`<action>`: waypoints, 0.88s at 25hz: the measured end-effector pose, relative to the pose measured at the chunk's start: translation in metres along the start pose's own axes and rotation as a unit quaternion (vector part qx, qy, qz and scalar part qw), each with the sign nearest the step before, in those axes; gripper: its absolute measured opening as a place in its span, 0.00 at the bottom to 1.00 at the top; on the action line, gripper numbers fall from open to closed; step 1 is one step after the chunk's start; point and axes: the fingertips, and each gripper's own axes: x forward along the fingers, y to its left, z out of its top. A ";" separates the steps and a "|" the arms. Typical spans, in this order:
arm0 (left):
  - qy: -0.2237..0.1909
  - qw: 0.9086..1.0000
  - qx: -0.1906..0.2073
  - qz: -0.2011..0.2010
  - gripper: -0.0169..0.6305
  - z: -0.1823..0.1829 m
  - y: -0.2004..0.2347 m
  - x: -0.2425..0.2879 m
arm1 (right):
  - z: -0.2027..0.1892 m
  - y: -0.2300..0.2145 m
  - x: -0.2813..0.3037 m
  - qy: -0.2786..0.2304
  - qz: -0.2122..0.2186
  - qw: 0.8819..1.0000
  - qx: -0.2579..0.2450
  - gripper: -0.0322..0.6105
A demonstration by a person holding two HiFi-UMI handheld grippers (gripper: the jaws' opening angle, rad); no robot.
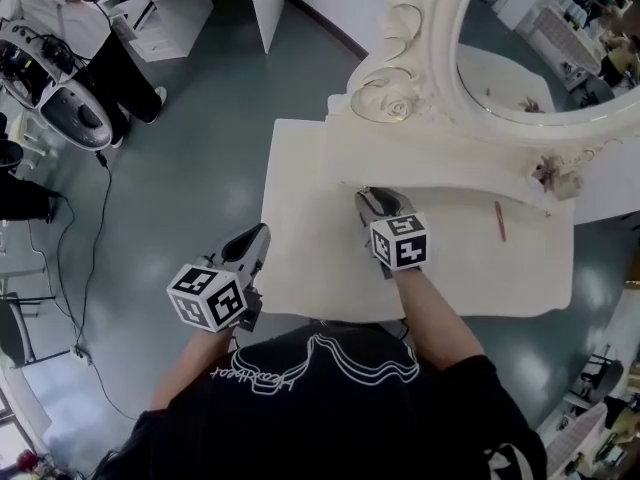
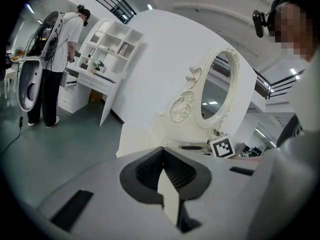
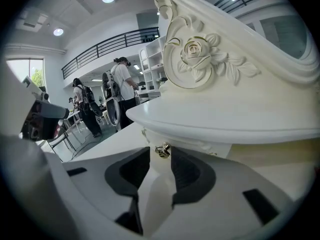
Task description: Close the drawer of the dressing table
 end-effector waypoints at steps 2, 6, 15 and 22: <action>-0.002 1.000 0.000 -0.003 0.03 0.000 -0.002 -0.001 | 0.000 0.001 -0.004 0.002 0.000 1.000 -0.011 0.28; -0.005 1.000 0.005 -0.009 0.03 0.000 -0.010 -0.004 | 0.001 0.008 -0.017 0.000 0.007 1.000 -0.014 0.36; -0.007 0.999 0.029 -0.040 0.03 0.003 -0.046 -0.021 | 0.027 0.057 -0.084 -0.055 0.099 0.993 0.017 0.38; -0.015 0.995 0.055 -0.079 0.03 0.008 -0.088 -0.047 | 0.048 0.097 -0.157 -0.111 0.162 0.980 0.020 0.28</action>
